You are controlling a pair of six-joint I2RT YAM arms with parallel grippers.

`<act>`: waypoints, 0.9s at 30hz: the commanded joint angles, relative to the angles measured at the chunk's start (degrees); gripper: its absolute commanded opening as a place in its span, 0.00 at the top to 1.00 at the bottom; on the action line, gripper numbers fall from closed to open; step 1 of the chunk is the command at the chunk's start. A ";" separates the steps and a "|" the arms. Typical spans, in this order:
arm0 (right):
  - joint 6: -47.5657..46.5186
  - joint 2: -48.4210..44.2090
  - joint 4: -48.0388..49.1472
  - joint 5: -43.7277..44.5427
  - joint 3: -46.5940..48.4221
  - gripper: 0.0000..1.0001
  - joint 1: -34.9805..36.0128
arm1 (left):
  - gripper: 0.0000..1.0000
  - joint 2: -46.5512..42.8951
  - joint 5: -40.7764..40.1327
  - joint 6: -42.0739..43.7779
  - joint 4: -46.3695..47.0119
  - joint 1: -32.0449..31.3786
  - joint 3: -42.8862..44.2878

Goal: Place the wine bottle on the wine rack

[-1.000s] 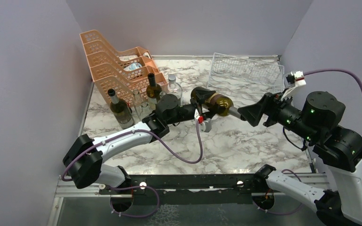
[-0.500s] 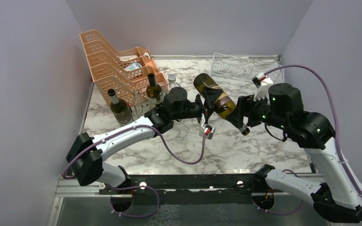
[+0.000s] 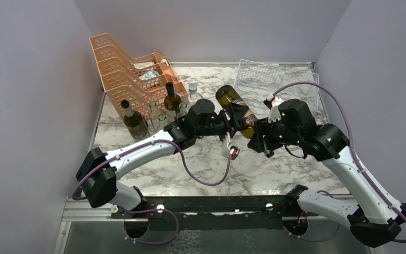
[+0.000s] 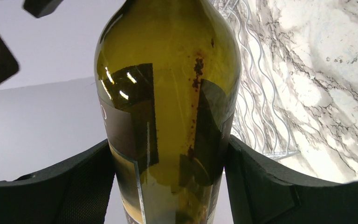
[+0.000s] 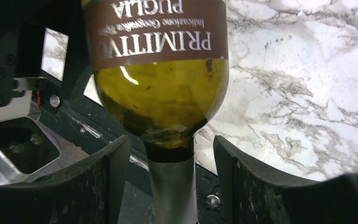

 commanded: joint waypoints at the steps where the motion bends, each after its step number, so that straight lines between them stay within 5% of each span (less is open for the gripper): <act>1: 1.26 -1.01 2.96 -0.97 -2.92 0.34 0.36 | 1.00 -1.60 -0.54 2.49 5.08 -0.43 2.47; 16: 3.85 -0.22 7.09 -0.24 -6.38 0.66 0.32 | 1.00 -1.57 -0.72 0.37 5.73 -0.55 2.78; 21: 3.66 -0.95 7.67 1.79 -5.91 0.98 0.36 | 0.98 -1.84 -0.87 -0.70 6.13 -0.51 2.57; 22: 3.68 -1.26 7.85 2.45 -5.73 0.99 0.34 | 0.89 -1.98 -0.93 -0.94 6.24 -0.55 2.47; 24: 3.73 -2.03 8.28 3.98 -5.29 0.99 0.36 | 0.53 -2.33 -0.87 -1.35 7.99 -0.51 1.03; 26: 4.11 -2.75 8.85 5.79 -4.51 0.99 0.36 | 0.33 -2.61 -0.99 -1.80 10.46 -0.56 -0.68; 27: 4.38 -3.19 9.25 6.82 -4.16 0.99 0.36 | 0.08 -2.59 -1.39 -1.78 10.91 -0.52 -1.15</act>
